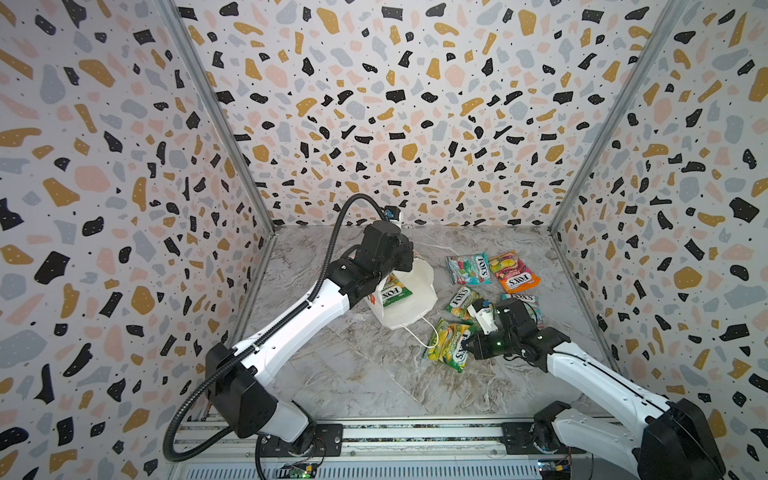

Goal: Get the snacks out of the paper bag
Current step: 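Lower the green packet onto the table and open the right gripper, then reach the right gripper into the bag toward the last green packet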

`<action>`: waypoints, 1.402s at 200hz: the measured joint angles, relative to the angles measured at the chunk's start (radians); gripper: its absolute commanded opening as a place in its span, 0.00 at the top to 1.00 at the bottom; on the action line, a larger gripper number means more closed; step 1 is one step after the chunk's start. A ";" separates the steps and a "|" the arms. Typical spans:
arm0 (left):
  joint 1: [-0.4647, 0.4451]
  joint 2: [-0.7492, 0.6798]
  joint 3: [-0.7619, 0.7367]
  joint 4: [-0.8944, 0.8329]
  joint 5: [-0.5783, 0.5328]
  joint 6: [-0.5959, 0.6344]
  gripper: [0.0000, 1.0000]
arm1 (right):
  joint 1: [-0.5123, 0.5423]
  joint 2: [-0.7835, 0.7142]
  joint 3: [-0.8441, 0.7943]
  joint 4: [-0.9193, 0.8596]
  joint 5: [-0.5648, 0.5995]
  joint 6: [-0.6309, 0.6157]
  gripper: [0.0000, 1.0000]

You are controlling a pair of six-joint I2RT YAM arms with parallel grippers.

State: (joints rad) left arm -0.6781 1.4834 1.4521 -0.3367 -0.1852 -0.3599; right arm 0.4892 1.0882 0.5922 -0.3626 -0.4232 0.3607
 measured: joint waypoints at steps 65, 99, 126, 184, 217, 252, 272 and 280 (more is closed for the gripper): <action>0.000 0.007 0.000 0.001 0.021 -0.001 1.00 | 0.013 0.039 0.092 -0.116 0.262 0.004 0.51; 0.000 0.017 0.000 0.004 0.038 -0.003 1.00 | 0.014 0.033 0.143 -0.156 0.386 0.003 0.50; 0.000 0.021 0.000 0.009 0.056 -0.004 1.00 | 0.014 -0.021 0.145 -0.154 0.372 -0.007 0.50; 0.000 0.021 0.000 0.042 0.118 -0.039 1.00 | 0.039 -0.082 0.145 -0.014 0.118 0.006 0.53; 0.000 0.033 0.000 0.105 0.183 -0.102 1.00 | 0.102 -0.006 0.165 0.061 0.034 0.050 0.53; 0.000 0.060 0.001 0.158 0.230 -0.172 1.00 | 0.153 0.087 0.201 0.167 -0.033 0.117 0.53; 0.000 0.073 0.003 0.164 0.235 -0.197 1.00 | 0.171 0.130 0.222 0.227 -0.043 0.157 0.53; 0.000 0.075 0.003 0.166 0.238 -0.206 1.00 | 0.174 0.148 0.233 0.245 -0.043 0.173 0.53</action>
State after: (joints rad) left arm -0.6781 1.5581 1.4551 -0.1707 0.0528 -0.5655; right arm 0.6628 1.2358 0.8249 -0.1181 -0.4664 0.5339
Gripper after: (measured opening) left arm 0.047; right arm 0.470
